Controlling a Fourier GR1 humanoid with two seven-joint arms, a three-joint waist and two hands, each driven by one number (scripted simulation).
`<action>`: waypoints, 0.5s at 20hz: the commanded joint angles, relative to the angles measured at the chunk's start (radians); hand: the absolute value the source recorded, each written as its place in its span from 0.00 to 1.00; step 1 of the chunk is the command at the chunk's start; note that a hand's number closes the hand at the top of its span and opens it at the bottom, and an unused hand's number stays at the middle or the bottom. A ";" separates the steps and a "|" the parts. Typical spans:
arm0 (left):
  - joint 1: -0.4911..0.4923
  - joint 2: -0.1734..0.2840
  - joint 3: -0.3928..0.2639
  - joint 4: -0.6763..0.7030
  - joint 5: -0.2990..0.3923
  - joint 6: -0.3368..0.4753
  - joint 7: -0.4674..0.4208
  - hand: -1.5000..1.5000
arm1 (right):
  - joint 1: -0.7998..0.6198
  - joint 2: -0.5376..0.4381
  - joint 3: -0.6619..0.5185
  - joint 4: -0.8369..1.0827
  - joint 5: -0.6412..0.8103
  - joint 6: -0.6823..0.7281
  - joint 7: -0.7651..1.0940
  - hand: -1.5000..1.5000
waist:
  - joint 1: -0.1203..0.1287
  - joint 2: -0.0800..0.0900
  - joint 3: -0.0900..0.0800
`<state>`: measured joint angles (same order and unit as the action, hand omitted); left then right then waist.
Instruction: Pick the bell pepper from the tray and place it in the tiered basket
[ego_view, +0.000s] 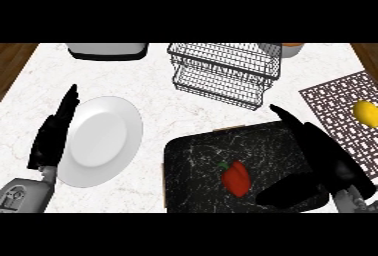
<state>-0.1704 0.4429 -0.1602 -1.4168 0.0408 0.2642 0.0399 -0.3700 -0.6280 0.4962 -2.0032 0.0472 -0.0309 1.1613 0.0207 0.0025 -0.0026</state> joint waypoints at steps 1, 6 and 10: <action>-0.005 0.005 0.013 -0.004 0.001 -0.014 0.016 0.50 | -0.070 0.067 0.079 0.035 0.028 0.029 0.252 0.00 | -0.007 -0.004 0.000; 0.019 -0.031 0.009 0.015 -0.021 0.004 -0.018 0.50 | -0.114 0.123 0.100 0.120 0.031 0.057 0.254 0.00 | -0.009 -0.002 0.001; 0.042 -0.021 0.004 -0.037 -0.038 -0.002 0.006 0.50 | -0.071 0.137 0.161 0.091 0.095 0.050 0.282 0.00 | -0.014 -0.007 0.001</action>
<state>-0.1655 0.4266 -0.1476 -1.4261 0.0195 0.2616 0.0550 -0.4148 -0.5386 0.6099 -1.8956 0.1031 0.0004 1.1998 0.0075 -0.0011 -0.0014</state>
